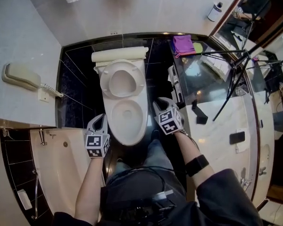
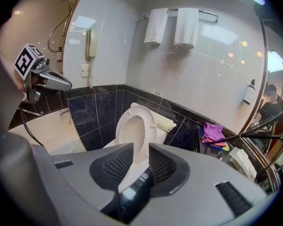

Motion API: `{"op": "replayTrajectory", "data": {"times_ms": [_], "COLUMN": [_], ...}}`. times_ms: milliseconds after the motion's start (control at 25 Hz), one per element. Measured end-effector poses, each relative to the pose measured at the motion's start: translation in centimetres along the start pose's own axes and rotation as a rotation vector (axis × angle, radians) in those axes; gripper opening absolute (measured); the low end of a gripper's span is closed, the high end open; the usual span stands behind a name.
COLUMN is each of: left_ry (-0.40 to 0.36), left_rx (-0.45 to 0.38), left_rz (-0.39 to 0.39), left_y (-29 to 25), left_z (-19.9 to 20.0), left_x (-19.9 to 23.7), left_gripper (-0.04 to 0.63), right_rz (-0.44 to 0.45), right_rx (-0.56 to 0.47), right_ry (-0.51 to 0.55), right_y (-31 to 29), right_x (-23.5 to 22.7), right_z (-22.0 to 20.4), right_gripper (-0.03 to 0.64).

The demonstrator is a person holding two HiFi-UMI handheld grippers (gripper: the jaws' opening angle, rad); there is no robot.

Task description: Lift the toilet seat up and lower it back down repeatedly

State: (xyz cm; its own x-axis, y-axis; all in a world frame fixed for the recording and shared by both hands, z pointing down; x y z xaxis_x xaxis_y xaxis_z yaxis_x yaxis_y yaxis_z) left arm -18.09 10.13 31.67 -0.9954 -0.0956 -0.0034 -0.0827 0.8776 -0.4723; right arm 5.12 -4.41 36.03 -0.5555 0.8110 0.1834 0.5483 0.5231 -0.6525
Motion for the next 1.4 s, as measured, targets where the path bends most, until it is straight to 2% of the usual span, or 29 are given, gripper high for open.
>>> {"op": "replayTrajectory", "data": {"times_ms": [40, 160, 240, 400, 640, 880, 960, 1040, 1280, 1400], "left_ry": [0.007, 0.025, 0.027, 0.028, 0.012, 0.027, 0.025, 0.027, 0.038, 0.051], "left_rx": [0.004, 0.021, 0.031, 0.060, 0.092, 0.129, 0.136, 0.141, 0.178, 0.193], "left_rz": [0.006, 0.021, 0.024, 0.035, 0.046, 0.075, 0.084, 0.089, 0.101, 0.106], "left_y": [-0.4, -2.1, -3.5, -6.5, -11.1, -14.4, -15.2, -15.7, -16.7, -17.1], "left_z": [0.1, 0.1, 0.1, -0.6, -2.6, -4.1, -4.8, -5.2, -7.0, -7.9], "left_x": [-0.1, -0.3, -0.4, -0.2, 0.2, 0.9, 1.0, 0.9, 0.7, 0.4], "left_gripper": [-0.002, -0.002, -0.002, -0.002, -0.002, -0.002, -0.002, -0.002, -0.002, -0.002], "right_rz": [0.011, 0.042, 0.048, 0.096, 0.154, 0.220, 0.234, 0.244, 0.254, 0.244], "right_rx": [0.007, 0.021, 0.023, 0.004, -0.043, -0.067, -0.069, -0.070, -0.084, -0.086], "right_ry": [0.020, 0.068, 0.097, 0.087, 0.041, 0.027, 0.023, 0.013, 0.023, 0.062], "right_y": [-0.9, -4.2, -6.4, -11.8, -19.9, -26.4, -27.9, -29.1, -32.4, -33.4], "right_x": [-0.5, -1.7, -2.9, -5.0, -8.0, -8.6, -8.6, -8.5, -8.3, -8.0], "right_z": [0.2, 0.3, 0.7, 0.3, -0.3, -1.6, -2.1, -2.6, -2.2, -1.8], "right_gripper": [0.135, 0.146, 0.176, 0.204, 0.204, 0.201, 0.199, 0.170, 0.167, 0.126]}}
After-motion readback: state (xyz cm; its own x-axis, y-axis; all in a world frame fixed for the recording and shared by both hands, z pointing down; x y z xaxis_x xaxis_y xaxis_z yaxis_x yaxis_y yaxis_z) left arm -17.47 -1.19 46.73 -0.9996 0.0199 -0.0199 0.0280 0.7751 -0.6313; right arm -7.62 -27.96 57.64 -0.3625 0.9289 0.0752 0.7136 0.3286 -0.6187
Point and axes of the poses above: the fingertips, and each gripper's own axes: y backward along the fingers, x to its left, z out of its top, the point moved 2 cm from there along y, backward along the fingers
